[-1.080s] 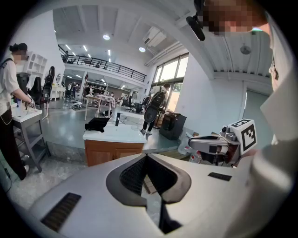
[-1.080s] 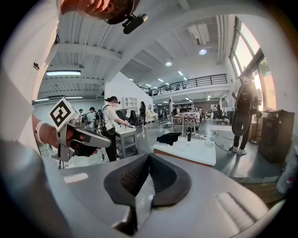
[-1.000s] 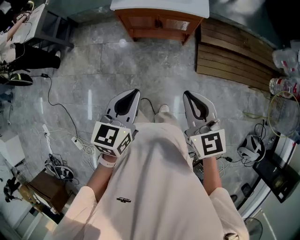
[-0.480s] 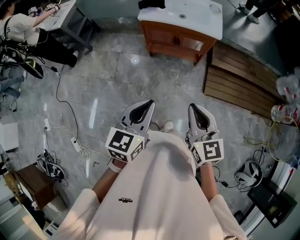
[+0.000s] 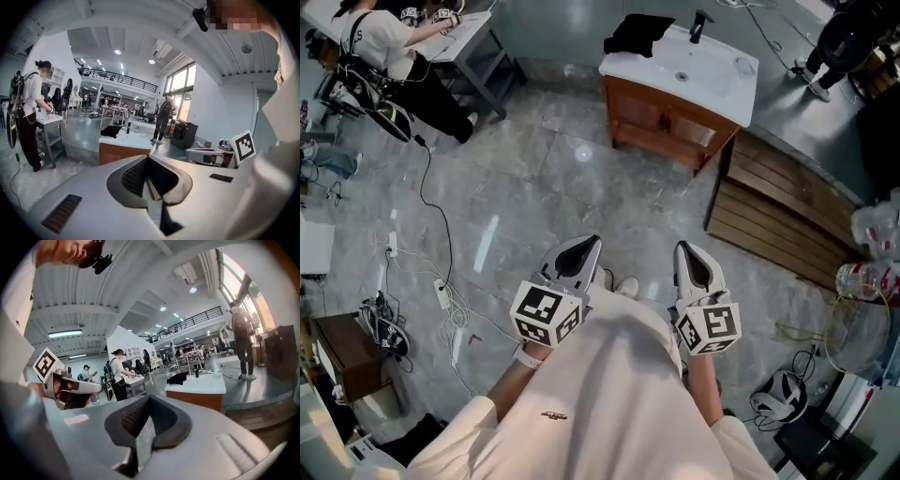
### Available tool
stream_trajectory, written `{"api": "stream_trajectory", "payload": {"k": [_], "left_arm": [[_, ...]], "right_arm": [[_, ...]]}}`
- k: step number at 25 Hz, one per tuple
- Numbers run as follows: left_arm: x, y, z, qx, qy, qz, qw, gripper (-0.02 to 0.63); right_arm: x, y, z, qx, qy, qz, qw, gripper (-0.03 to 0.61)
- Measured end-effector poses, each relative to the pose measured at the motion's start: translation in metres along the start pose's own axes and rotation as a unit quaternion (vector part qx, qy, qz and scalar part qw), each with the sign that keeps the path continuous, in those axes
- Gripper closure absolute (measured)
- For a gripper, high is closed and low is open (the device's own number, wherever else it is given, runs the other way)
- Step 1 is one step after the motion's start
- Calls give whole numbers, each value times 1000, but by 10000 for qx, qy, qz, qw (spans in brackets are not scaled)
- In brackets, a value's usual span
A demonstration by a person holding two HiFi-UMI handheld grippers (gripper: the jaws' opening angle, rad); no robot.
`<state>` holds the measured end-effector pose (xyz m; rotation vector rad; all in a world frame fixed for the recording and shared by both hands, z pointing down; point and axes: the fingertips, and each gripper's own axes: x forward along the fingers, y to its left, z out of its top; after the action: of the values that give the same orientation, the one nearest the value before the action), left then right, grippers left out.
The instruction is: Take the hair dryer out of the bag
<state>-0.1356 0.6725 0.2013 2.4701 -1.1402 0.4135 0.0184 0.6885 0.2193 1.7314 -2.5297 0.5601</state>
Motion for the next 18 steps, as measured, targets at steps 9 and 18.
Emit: {"api": "stream_trajectory", "payload": {"k": [9,18], "left_arm": [[12,4,10,-87,95,-221,9997,606],[60,59,41,-217,-62,-303,9993,606]], "right_arm": [[14,3,10,-120,-3,127,9998,540],[88,-10,31,-145,117,139,9997,538]]}}
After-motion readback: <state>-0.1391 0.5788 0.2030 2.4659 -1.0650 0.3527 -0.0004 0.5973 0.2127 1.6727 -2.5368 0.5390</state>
